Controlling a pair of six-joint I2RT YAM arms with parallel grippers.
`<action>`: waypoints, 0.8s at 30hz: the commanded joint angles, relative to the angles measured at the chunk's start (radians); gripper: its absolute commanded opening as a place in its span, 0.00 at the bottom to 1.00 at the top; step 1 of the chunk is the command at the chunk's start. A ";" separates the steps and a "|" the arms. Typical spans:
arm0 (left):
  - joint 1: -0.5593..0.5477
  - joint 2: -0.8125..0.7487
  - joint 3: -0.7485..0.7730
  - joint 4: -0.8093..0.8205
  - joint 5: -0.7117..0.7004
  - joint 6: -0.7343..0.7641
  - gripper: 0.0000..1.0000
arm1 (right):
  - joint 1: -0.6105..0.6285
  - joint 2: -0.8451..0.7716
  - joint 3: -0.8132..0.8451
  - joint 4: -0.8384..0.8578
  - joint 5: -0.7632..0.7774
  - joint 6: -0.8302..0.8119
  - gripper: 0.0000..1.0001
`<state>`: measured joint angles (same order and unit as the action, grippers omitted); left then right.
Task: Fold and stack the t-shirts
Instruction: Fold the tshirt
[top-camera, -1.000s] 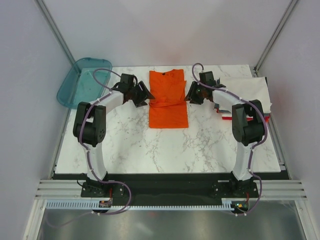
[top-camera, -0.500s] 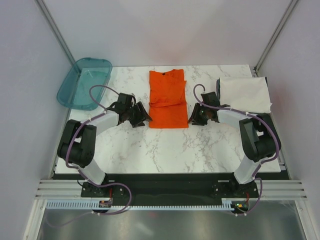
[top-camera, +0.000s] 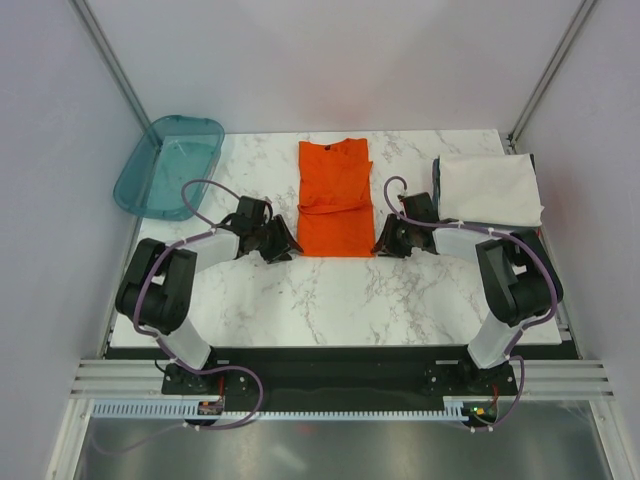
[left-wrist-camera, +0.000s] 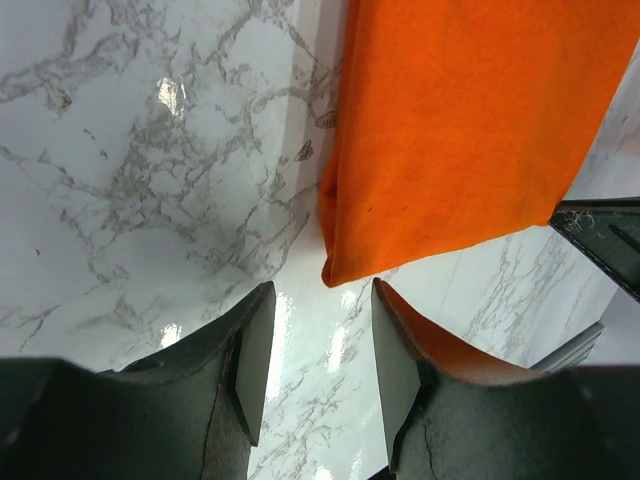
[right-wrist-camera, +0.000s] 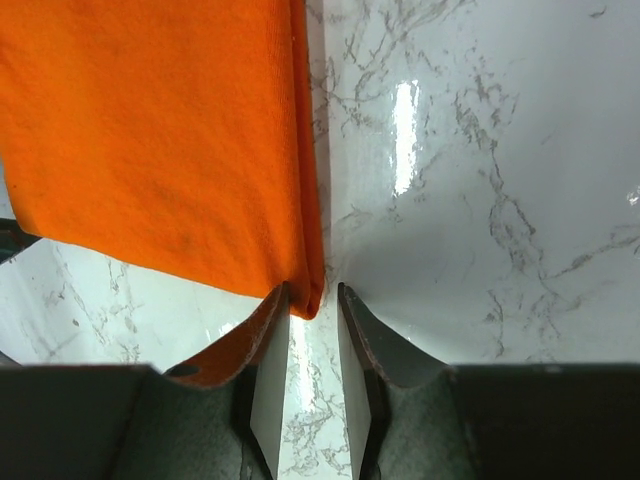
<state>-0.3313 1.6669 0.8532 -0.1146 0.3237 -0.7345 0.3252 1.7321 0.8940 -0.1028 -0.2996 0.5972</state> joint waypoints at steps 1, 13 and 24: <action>0.000 0.022 0.003 0.050 0.014 0.024 0.51 | 0.005 -0.037 -0.021 0.015 -0.015 -0.010 0.34; -0.020 0.074 0.033 0.064 0.020 0.009 0.40 | 0.005 -0.023 -0.018 0.044 -0.039 -0.002 0.39; -0.038 0.099 0.035 0.089 0.021 -0.002 0.04 | 0.006 0.000 -0.017 0.048 -0.056 0.000 0.04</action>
<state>-0.3656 1.7645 0.8783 -0.0444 0.3466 -0.7425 0.3256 1.7321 0.8757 -0.0814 -0.3347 0.6003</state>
